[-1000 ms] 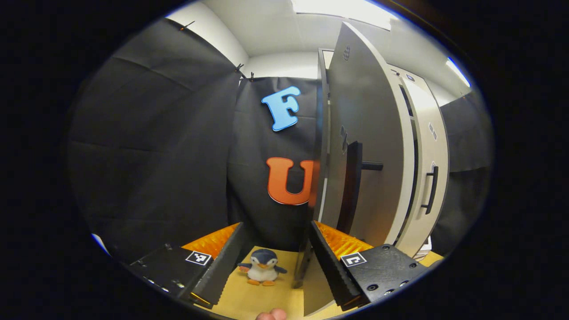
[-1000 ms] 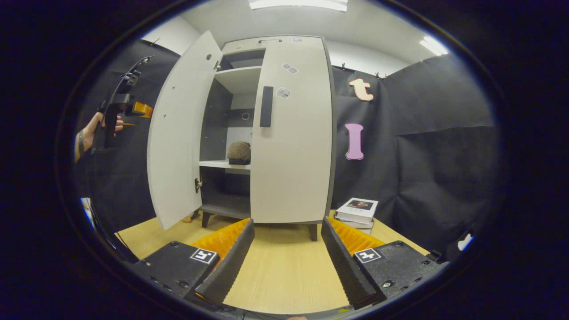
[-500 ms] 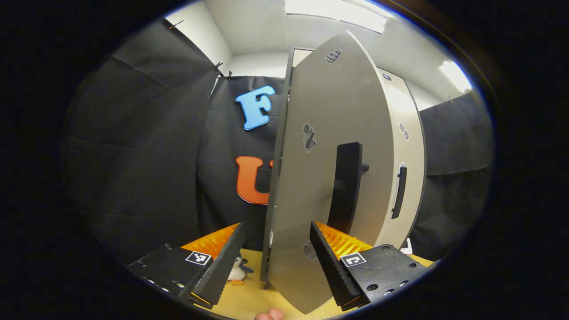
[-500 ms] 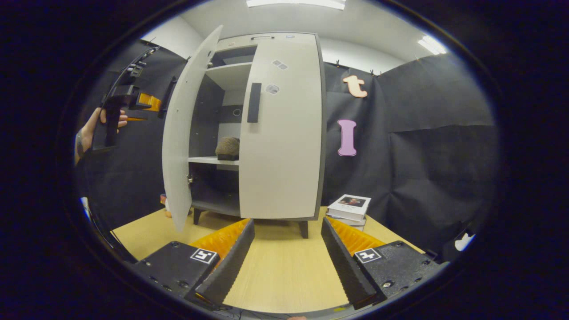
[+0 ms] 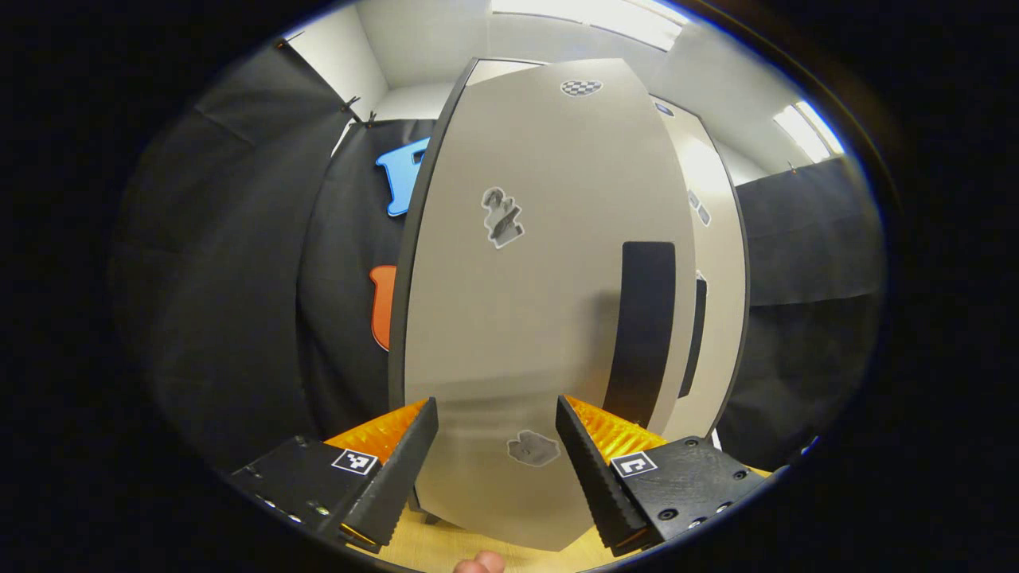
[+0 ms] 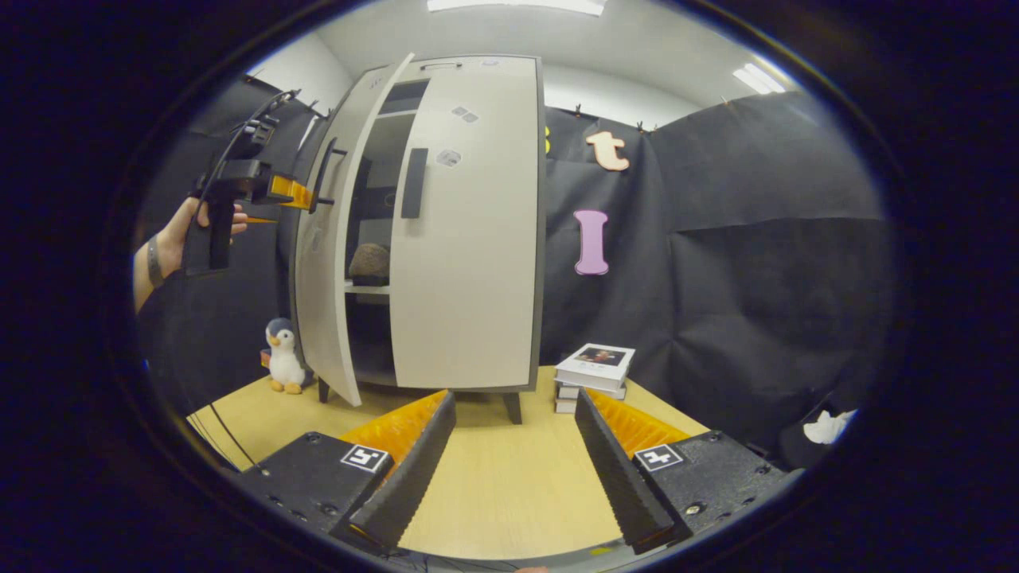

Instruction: Grab one shoe with the right hand and put it into the shoe cabinet, grab the other shoe with the left hand and put it into the shoe cabinet; then close the right door with the right hand and the left door with the left hand.

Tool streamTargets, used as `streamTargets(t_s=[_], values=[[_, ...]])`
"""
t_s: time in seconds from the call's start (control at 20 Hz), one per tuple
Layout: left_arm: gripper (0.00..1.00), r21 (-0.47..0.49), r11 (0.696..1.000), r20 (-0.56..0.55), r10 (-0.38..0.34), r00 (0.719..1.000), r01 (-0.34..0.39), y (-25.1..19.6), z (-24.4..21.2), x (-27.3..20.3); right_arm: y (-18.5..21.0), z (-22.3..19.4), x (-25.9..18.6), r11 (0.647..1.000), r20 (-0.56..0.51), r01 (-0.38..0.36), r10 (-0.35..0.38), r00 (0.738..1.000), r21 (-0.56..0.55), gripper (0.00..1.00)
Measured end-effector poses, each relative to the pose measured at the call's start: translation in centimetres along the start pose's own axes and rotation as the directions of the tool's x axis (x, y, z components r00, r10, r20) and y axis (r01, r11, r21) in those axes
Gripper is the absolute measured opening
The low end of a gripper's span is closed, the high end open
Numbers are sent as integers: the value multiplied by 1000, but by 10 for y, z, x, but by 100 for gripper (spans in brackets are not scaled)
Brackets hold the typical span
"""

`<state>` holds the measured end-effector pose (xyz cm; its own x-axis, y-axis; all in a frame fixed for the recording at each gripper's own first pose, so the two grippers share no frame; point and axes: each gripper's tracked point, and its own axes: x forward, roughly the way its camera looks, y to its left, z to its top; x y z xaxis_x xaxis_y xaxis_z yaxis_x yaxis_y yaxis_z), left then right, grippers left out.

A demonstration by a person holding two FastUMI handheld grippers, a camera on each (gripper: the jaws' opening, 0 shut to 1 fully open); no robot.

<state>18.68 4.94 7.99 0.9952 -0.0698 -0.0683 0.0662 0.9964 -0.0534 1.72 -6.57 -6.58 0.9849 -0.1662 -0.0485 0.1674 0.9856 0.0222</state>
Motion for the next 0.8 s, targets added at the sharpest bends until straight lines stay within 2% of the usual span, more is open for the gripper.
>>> streamTargets(t_s=[0.25, 0.45, 0.6, 0.8], values=[[91, 30, 996, 56, 86, 995, -88, 21, 5, -29, -5, -3, 3, 1000, -18, 4, -3, 1000, 21, 97], [91, 72, 991, 81, 104, 991, -110, 20, 2, -74, -2, 3, 10, 999, -22, -26, 27, 999, 41, 98], [91, 79, 992, 43, 99, 994, -103, 7, -23, -109, 5, 12, 10, 998, -6, -50, 50, 999, 49, 98], [92, 13, 995, -7, 99, 995, -99, -13, -68, -145, 19, 16, 4, 995, 3, -88, 88, 996, 45, 96]])
